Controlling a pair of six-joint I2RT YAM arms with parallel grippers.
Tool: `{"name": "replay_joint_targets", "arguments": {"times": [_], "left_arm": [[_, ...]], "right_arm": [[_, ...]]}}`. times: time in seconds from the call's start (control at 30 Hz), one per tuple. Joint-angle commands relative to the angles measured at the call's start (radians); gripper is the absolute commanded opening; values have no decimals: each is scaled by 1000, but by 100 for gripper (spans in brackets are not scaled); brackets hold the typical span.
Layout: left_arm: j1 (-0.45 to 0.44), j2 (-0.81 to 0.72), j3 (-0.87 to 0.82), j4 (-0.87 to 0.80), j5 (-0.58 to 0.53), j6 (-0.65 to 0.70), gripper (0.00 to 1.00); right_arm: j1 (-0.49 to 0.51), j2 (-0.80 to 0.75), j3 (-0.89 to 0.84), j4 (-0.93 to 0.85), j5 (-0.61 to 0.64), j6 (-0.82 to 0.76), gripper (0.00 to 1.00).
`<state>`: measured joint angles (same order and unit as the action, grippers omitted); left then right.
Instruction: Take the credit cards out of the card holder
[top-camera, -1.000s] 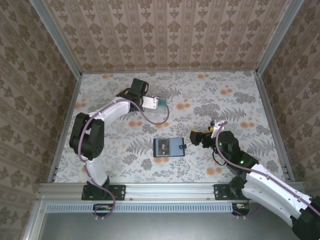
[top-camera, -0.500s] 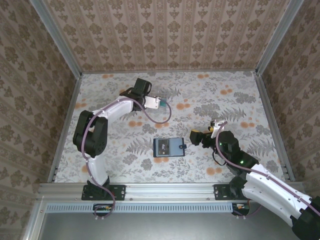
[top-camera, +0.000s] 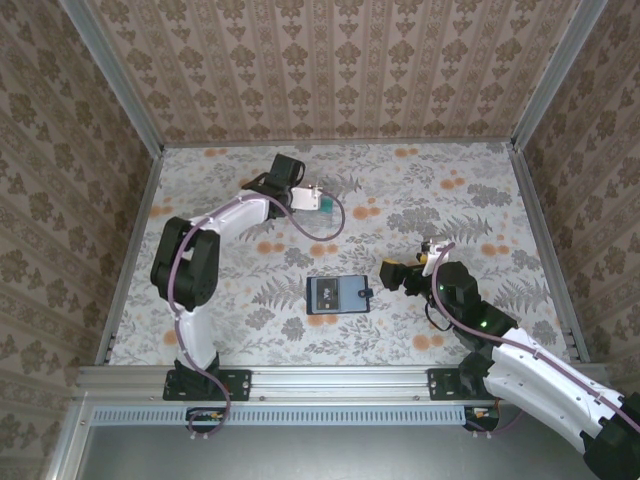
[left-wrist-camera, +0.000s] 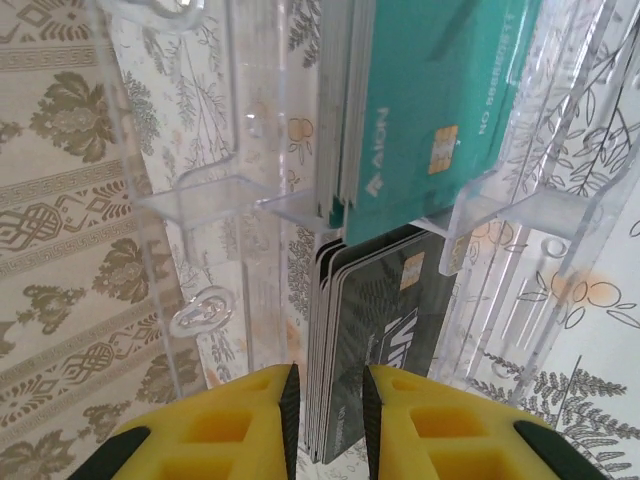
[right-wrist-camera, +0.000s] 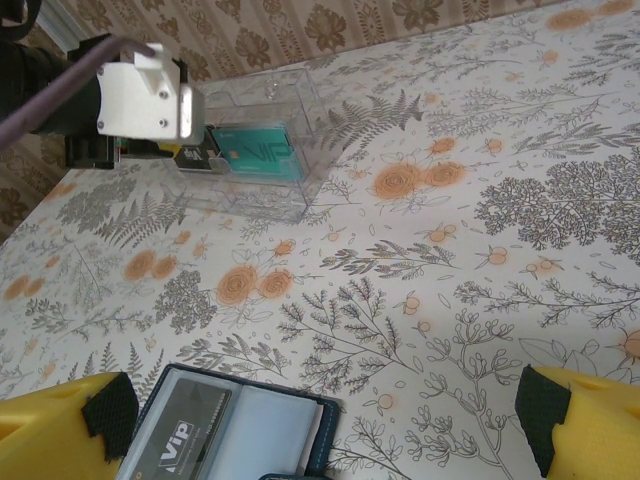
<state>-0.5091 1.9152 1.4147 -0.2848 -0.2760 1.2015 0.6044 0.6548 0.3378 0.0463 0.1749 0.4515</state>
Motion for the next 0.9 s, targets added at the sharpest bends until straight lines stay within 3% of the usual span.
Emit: {"name": "replay_joint_targets", "arguments": {"times": [0.0, 0.17, 0.27, 0.37, 0.43, 0.57, 0.8, 0.87], "left_arm": [[7, -103, 7, 3, 45, -152, 26], [5, -245, -27, -17, 40, -433, 27], [7, -351, -83, 10, -5, -681, 27], [10, -463, -148, -15, -8, -917, 33], [17, -528, -179, -62, 40, -1052, 45], [36, -666, -267, -143, 100, -1322, 99], [43, -935, -565, -76, 281, -1599, 100], [30, -982, -635, -68, 305, -1684, 91]], "right_arm": [[-5, -1, -9, 11, -11, 13, 100], [-5, 11, -2, 16, -31, 3, 99], [-5, 35, 28, -18, -55, 2, 96], [2, 66, 74, -61, -84, -1, 93], [10, 89, 103, -85, -105, -1, 91], [40, 128, 144, -131, -133, 2, 86], [130, 215, 186, -182, -138, 36, 75], [157, 264, 202, -189, -139, 47, 68]]}}
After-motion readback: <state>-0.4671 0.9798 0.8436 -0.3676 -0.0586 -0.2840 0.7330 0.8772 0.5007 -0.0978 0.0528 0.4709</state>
